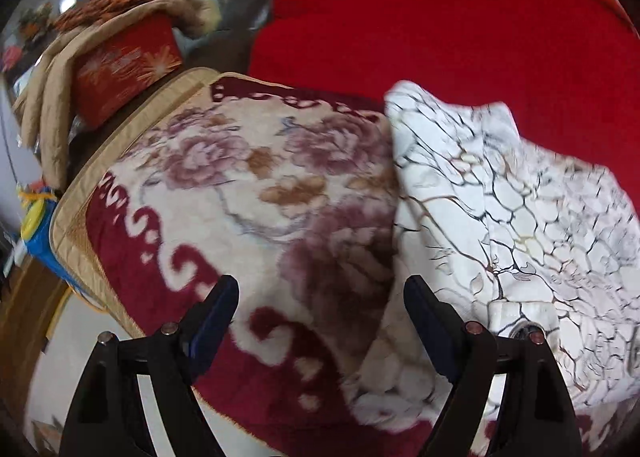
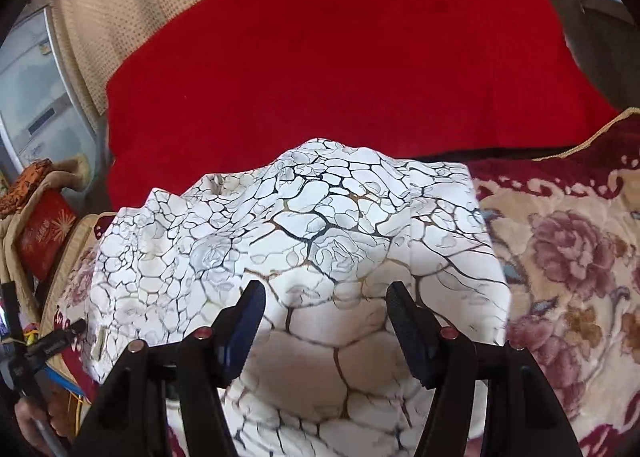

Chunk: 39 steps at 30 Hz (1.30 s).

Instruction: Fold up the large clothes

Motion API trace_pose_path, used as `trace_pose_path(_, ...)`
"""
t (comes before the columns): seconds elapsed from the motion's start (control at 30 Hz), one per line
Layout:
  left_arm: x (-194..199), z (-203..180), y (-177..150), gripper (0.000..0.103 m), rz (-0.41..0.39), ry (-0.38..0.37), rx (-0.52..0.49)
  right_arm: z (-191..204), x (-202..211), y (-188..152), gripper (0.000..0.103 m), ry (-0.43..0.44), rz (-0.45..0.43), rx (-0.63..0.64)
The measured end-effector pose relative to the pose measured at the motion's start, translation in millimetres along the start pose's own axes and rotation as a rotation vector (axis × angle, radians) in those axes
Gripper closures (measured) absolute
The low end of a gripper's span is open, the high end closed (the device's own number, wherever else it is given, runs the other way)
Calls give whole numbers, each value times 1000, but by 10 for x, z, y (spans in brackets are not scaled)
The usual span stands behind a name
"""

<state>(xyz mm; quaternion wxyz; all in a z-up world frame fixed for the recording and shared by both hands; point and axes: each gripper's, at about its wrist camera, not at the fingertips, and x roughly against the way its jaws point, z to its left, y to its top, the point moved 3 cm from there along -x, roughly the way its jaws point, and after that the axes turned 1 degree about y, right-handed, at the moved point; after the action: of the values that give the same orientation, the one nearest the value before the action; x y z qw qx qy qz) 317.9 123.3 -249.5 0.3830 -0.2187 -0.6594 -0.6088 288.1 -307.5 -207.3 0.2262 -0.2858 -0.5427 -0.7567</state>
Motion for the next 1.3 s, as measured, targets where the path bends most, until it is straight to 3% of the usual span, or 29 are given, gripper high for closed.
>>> trace_pose_path(0.17, 124, 97, -161, 18, -7, -58, 34, -109, -224, -166, 37, 1, 126, -8)
trace_pose_path(0.23, 87, 24, -240, 20, 19, -75, 7, -104, -217, -154, 37, 3, 121, 1)
trace_pose_path(0.3, 134, 0, -335, 50, 39, -142, 32, -96, -183, -128, 37, 6, 115, -3)
trace_pose_path(0.33, 178, -10, -394, 51, 46, -202, 55, -103, -195, -125, 36, 8, 116, -7)
trace_pose_path(0.47, 316, -56, -587, 49, 29, -328, 131, -111, -223, -142, 35, 4, 127, -19)
trace_pose_path(0.53, 300, -119, -629, 37, 39, -371, 154, -81, -229, -138, 34, 0, 128, -11)
trace_pose_path(0.57, 263, -134, -632, 26, 55, -383, 164, -72, -236, -145, 34, -1, 127, -11)
trace_pose_path(0.6, 233, -154, -640, 24, 68, -389, 179, -79, -222, -152, 34, -1, 127, -11)
trace_pose_path(0.87, 57, -94, -647, 21, 76, -514, 388, -81, -251, -155, 34, 0, 129, 9)
trace_pose_path(0.93, -84, -119, -648, 20, 124, -549, 454, -71, -254, -155, 34, -5, 129, 13)
trace_pose_path(1.0, -219, -159, -650, 20, 175, -635, 544, -61, -258, -154, 34, -8, 129, 17)
trace_pose_path(1.13, -264, -220, -524, 22, 147, -673, 617, -67, -256, -150, 34, -3, 129, 21)
trace_pose_path(1.17, -281, -224, -495, 28, 141, -680, 631, -68, -256, -148, 34, -1, 130, 22)
trace_pose_path(1.2, -298, -231, -464, 44, 131, -681, 643, -71, -256, -148, 34, 1, 130, 22)
trace_pose_path(1.27, -333, -233, -418, 55, 127, -692, 665, -72, -254, -146, 34, 3, 131, 25)
trace_pose_path(1.3, -351, -236, -395, 55, 123, -707, 685, -69, -254, -145, 34, 3, 131, 26)
